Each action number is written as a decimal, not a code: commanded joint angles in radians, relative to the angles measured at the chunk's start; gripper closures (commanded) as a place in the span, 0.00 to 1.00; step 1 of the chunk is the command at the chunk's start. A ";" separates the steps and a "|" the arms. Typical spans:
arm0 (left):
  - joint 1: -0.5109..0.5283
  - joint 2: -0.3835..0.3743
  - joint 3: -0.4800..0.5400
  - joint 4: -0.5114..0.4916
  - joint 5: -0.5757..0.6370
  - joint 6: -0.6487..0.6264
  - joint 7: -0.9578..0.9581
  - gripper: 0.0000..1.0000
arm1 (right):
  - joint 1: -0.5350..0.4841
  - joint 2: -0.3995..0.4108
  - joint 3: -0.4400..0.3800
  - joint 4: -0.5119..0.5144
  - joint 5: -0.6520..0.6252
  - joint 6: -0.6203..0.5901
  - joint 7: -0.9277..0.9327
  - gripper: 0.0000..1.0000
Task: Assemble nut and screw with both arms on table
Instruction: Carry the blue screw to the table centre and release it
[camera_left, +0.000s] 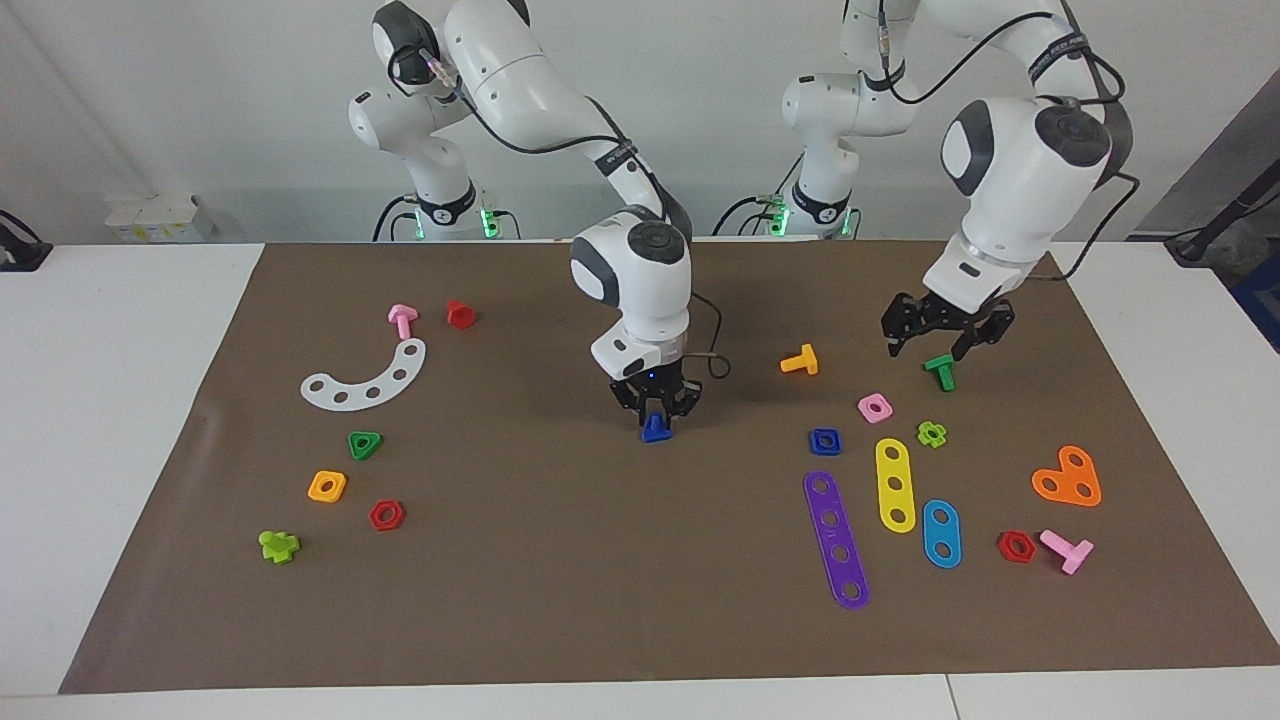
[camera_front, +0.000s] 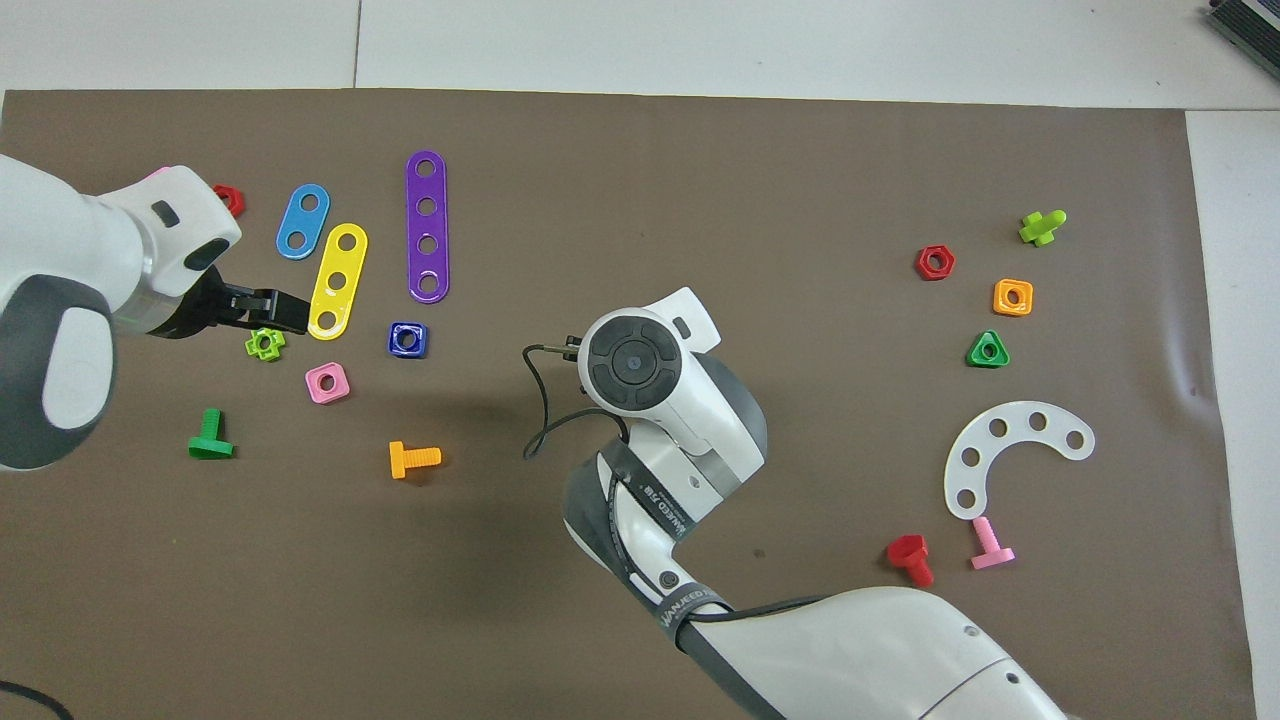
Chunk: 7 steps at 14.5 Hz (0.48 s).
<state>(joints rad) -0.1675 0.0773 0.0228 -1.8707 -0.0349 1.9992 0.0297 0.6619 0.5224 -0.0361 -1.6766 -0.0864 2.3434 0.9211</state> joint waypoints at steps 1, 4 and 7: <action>-0.024 0.010 0.012 -0.091 -0.028 0.152 -0.019 0.07 | -0.013 -0.054 -0.007 -0.006 -0.021 -0.016 0.036 0.00; -0.069 0.083 0.012 -0.104 -0.031 0.234 -0.034 0.09 | -0.102 -0.175 -0.012 -0.014 -0.021 -0.120 0.004 0.00; -0.107 0.163 0.012 -0.104 -0.031 0.354 -0.085 0.10 | -0.201 -0.261 -0.011 -0.012 -0.010 -0.209 -0.126 0.00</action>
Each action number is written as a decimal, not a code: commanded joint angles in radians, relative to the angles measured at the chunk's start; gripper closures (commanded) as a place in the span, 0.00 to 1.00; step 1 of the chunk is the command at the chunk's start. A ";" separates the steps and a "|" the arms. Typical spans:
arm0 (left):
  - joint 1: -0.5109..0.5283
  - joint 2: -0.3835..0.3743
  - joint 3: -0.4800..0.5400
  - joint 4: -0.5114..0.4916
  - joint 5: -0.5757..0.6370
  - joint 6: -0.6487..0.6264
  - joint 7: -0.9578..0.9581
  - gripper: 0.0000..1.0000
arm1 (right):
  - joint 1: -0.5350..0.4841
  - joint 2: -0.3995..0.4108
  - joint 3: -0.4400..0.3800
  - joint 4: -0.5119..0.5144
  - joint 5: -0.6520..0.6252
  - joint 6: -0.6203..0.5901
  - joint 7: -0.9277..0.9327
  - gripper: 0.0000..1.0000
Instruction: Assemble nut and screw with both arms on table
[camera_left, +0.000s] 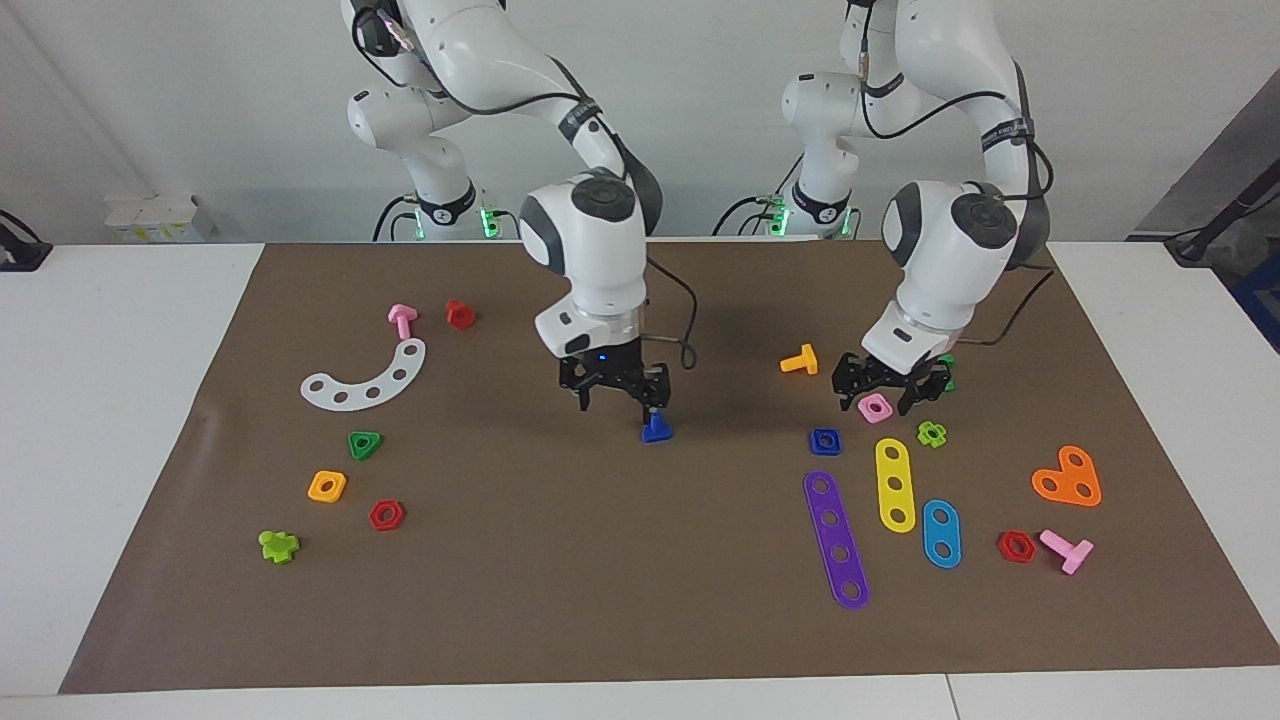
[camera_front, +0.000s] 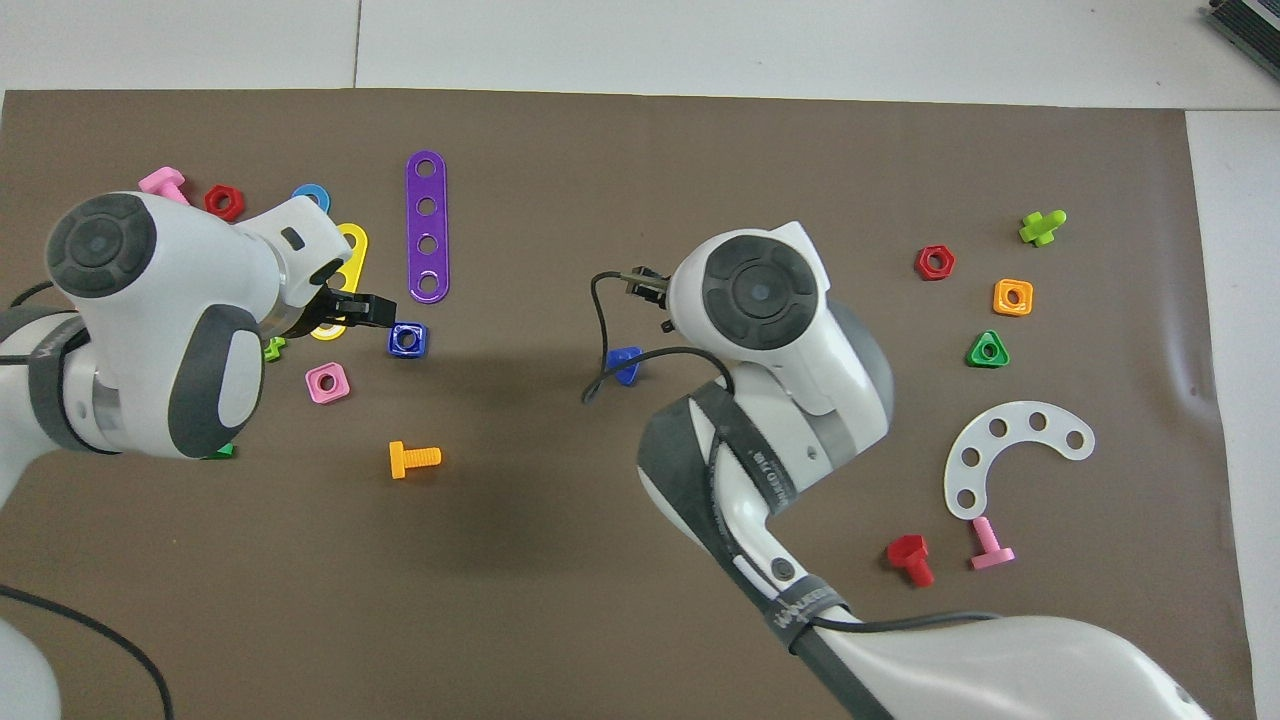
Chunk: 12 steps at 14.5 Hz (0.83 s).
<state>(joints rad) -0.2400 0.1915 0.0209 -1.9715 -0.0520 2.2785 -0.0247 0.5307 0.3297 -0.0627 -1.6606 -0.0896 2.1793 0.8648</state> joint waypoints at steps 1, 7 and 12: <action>-0.041 0.077 0.014 -0.001 -0.014 0.100 -0.038 0.12 | -0.101 -0.093 0.015 -0.030 0.001 -0.068 -0.116 0.00; -0.056 0.131 0.017 -0.006 -0.014 0.135 -0.026 0.19 | -0.294 -0.262 0.015 -0.097 0.096 -0.295 -0.429 0.00; -0.058 0.126 0.019 -0.038 -0.008 0.088 -0.009 0.28 | -0.432 -0.337 0.017 -0.133 0.099 -0.427 -0.602 0.00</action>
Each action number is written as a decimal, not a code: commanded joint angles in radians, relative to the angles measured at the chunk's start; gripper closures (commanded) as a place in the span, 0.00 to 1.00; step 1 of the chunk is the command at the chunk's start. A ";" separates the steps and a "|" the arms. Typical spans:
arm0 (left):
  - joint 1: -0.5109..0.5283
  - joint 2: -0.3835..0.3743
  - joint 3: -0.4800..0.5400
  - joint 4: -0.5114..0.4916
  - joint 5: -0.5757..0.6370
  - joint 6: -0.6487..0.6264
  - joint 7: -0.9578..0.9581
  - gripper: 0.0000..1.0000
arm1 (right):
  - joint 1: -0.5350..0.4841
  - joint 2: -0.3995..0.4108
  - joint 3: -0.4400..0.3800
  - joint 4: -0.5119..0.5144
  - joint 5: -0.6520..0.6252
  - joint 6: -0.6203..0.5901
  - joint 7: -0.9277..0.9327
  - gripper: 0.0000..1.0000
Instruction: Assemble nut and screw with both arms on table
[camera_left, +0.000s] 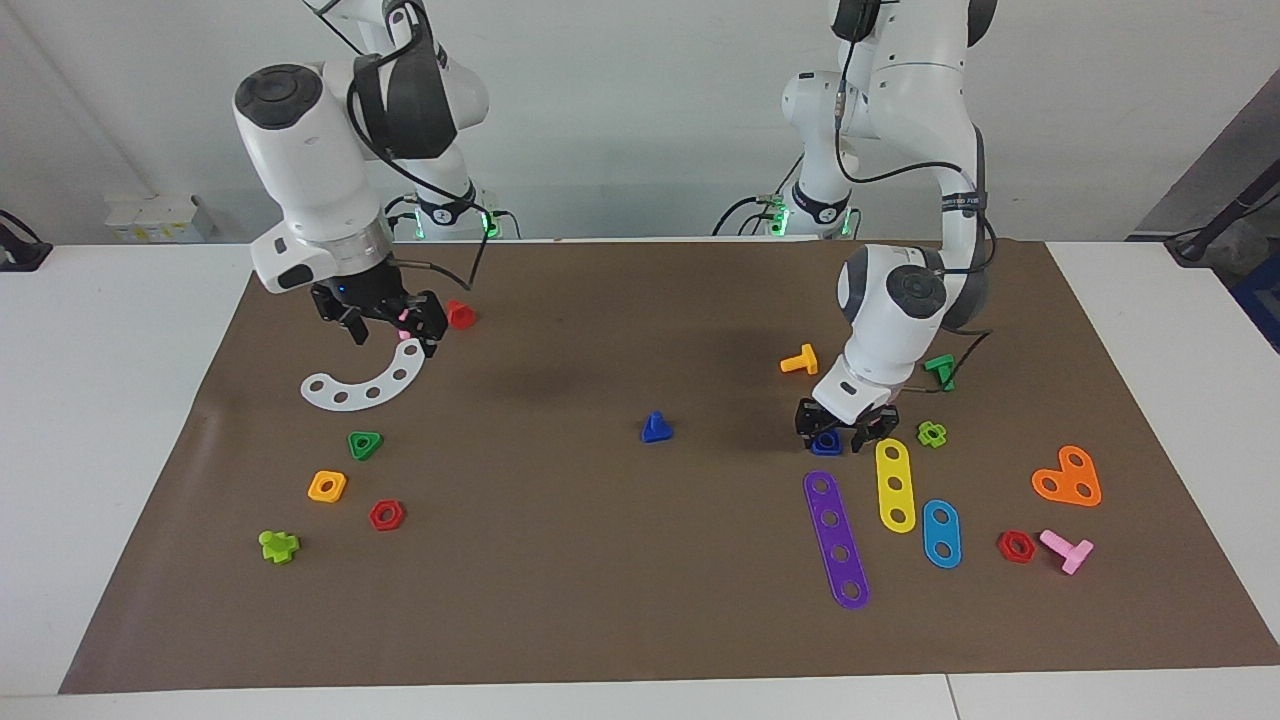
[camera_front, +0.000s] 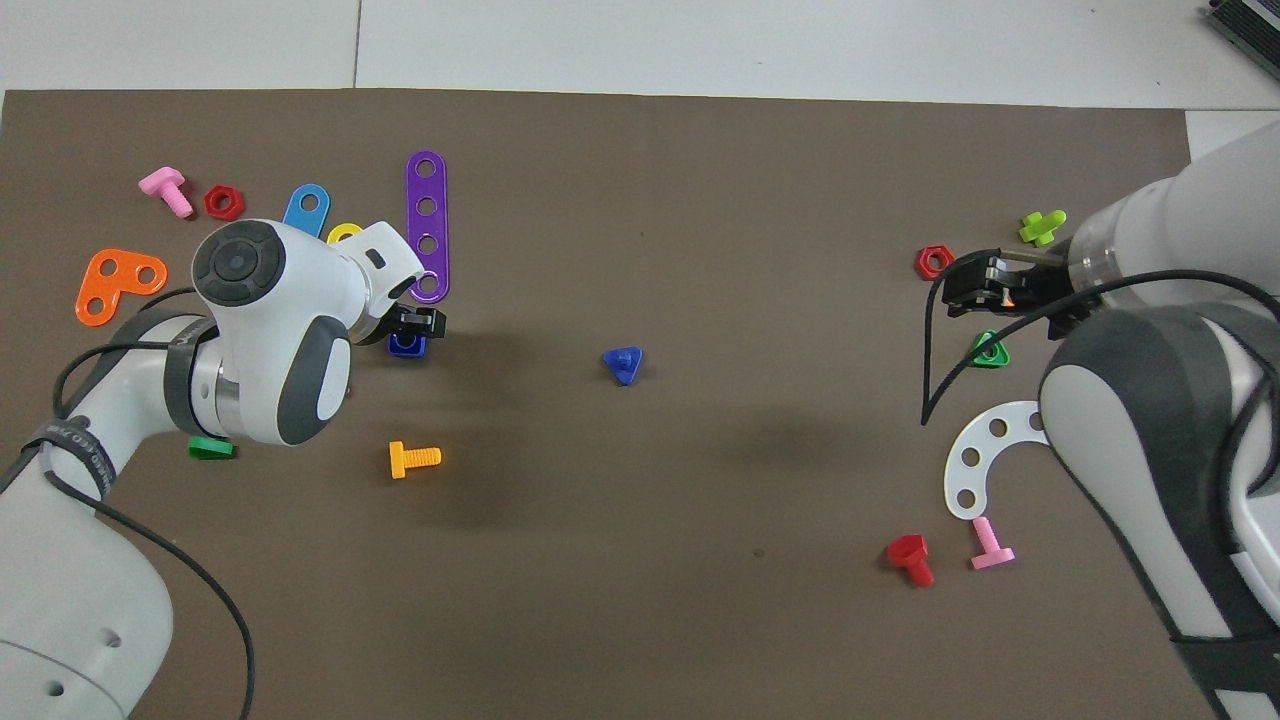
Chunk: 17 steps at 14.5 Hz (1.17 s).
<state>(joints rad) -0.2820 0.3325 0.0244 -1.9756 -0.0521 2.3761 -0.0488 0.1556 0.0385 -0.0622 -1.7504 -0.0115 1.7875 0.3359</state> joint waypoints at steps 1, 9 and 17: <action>-0.016 -0.016 0.016 -0.040 -0.008 -0.009 0.015 0.30 | -0.085 -0.060 0.015 -0.043 0.031 -0.063 -0.112 0.00; -0.016 -0.021 0.016 -0.051 -0.008 -0.017 0.013 0.43 | -0.220 -0.088 0.027 0.034 0.019 -0.158 -0.267 0.00; -0.016 -0.020 0.016 -0.042 -0.006 -0.029 0.013 0.70 | -0.153 -0.069 0.028 0.153 -0.038 -0.203 -0.253 0.00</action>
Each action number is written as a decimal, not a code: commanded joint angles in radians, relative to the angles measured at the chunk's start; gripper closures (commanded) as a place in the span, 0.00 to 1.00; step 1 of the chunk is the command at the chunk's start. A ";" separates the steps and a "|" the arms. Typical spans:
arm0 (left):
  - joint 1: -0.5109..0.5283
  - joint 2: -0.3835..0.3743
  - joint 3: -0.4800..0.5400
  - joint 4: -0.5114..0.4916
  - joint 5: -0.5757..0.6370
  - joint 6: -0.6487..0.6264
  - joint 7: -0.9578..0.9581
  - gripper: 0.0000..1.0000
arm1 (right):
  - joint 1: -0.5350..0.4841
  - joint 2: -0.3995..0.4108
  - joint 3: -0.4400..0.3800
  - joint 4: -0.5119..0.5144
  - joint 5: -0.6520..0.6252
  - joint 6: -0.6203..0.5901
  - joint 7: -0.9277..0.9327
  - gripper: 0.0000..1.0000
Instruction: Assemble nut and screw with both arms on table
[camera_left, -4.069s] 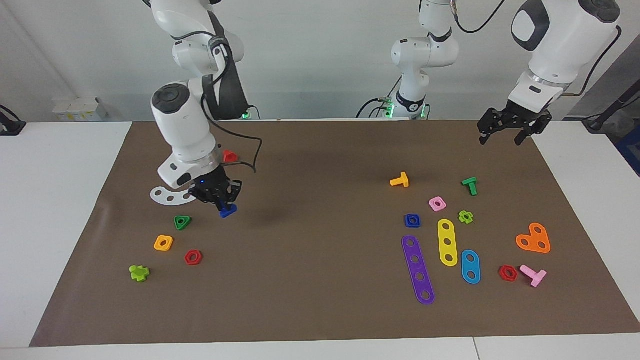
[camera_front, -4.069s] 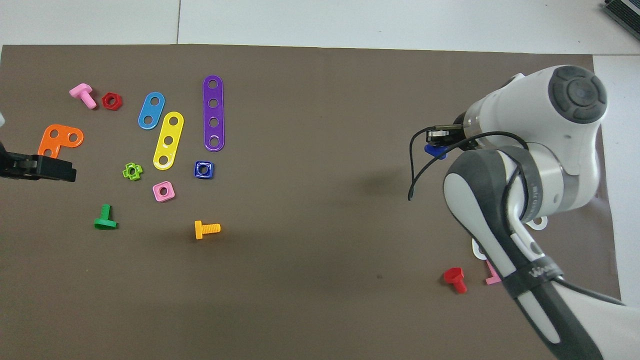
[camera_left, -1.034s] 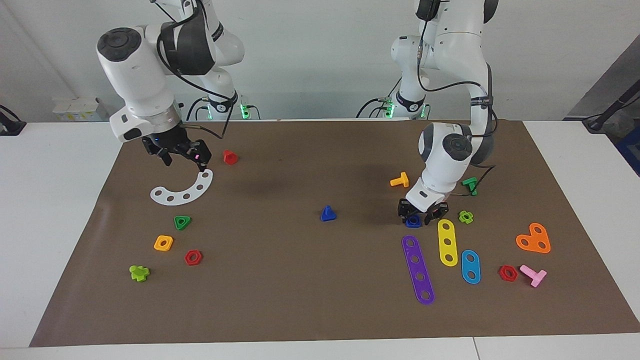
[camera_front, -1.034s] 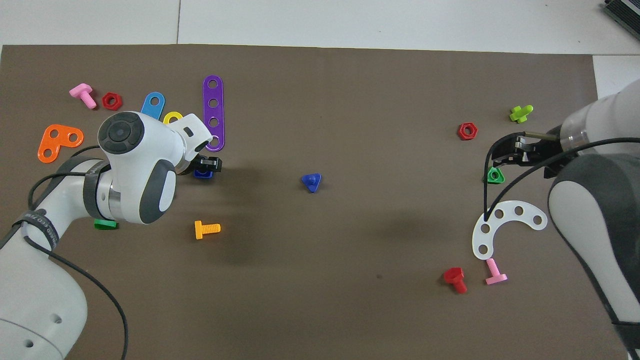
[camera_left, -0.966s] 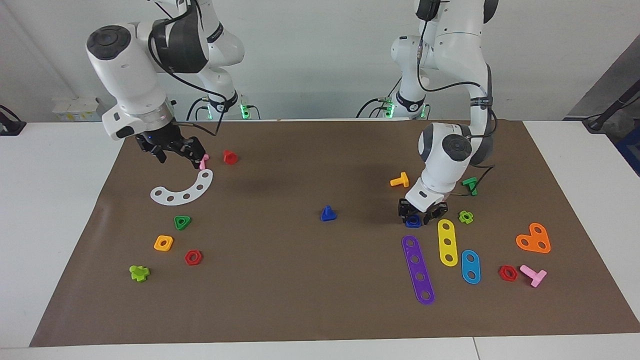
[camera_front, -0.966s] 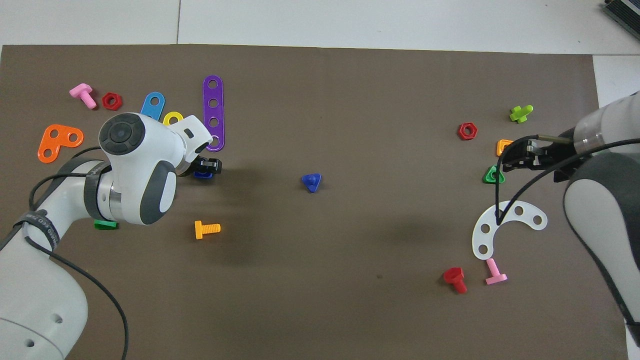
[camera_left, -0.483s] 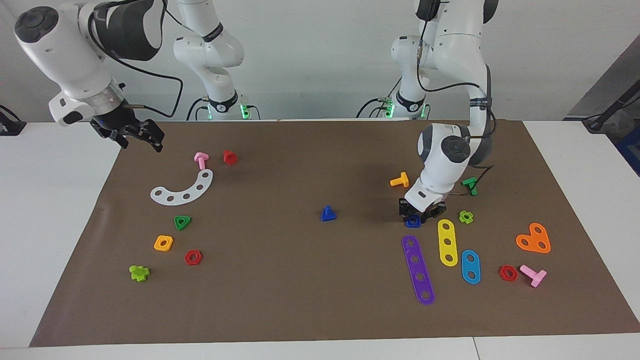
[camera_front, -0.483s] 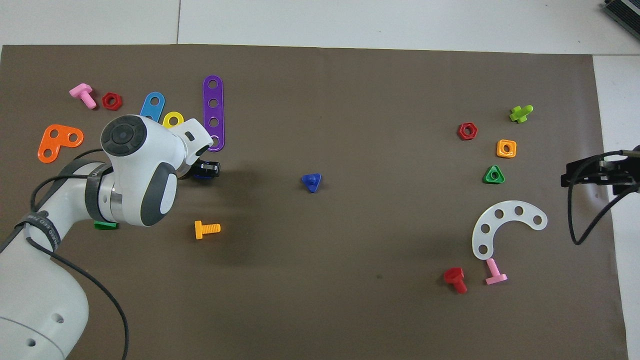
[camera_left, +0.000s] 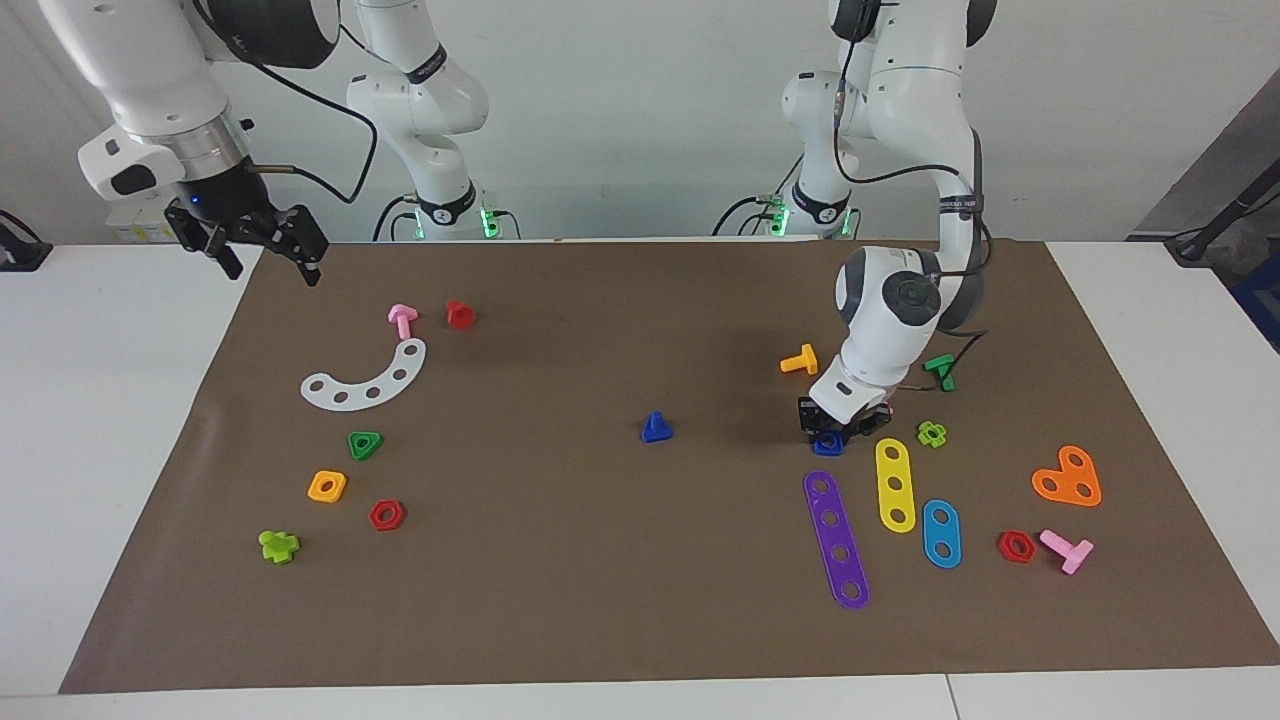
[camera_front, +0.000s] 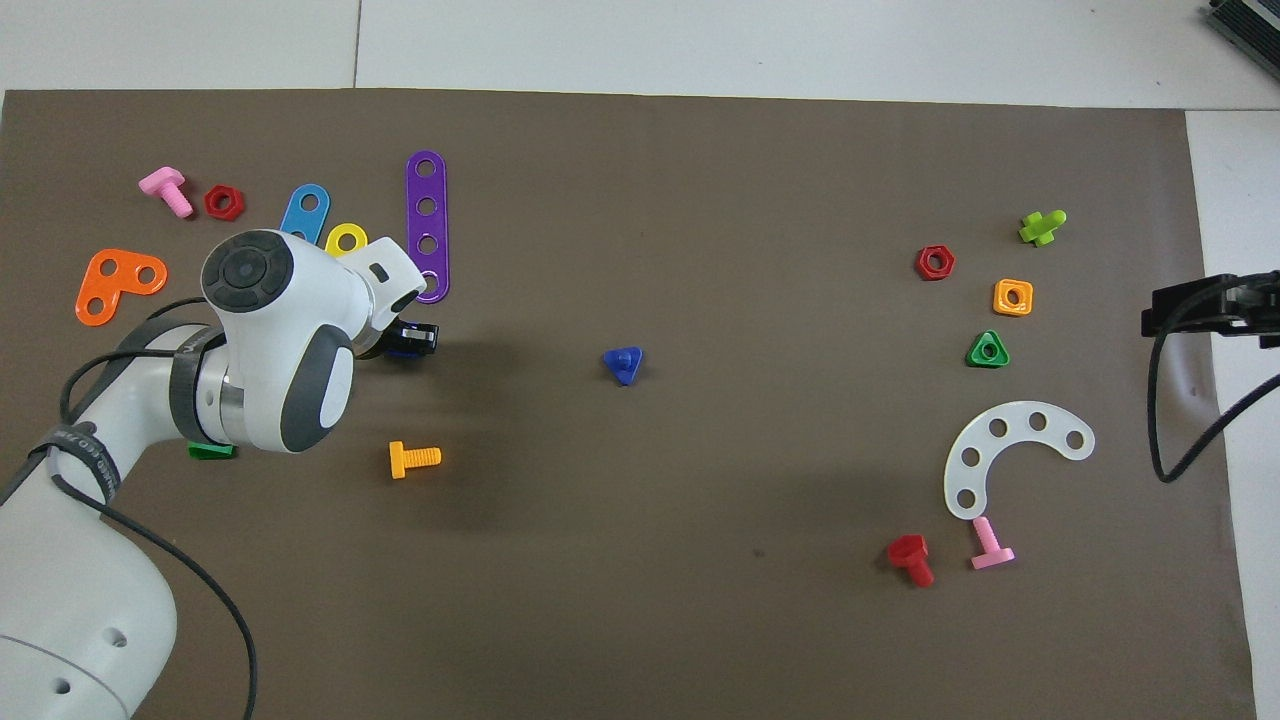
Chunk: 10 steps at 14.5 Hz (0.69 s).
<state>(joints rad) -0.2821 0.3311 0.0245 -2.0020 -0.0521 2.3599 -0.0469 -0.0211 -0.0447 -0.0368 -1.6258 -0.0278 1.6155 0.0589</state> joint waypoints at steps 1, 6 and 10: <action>-0.016 -0.018 0.015 -0.009 -0.006 -0.019 0.012 0.73 | 0.026 0.025 0.003 0.061 -0.023 -0.051 0.024 0.00; -0.080 0.008 0.017 0.135 -0.011 -0.145 -0.114 0.79 | 0.030 0.040 0.005 0.070 -0.017 -0.065 0.025 0.00; -0.184 0.040 0.017 0.270 -0.014 -0.270 -0.310 0.82 | 0.033 0.034 0.008 0.052 -0.004 -0.049 0.076 0.00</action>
<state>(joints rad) -0.4143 0.3335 0.0222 -1.8164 -0.0527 2.1562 -0.2769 0.0108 -0.0157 -0.0354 -1.5803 -0.0328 1.5725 0.0980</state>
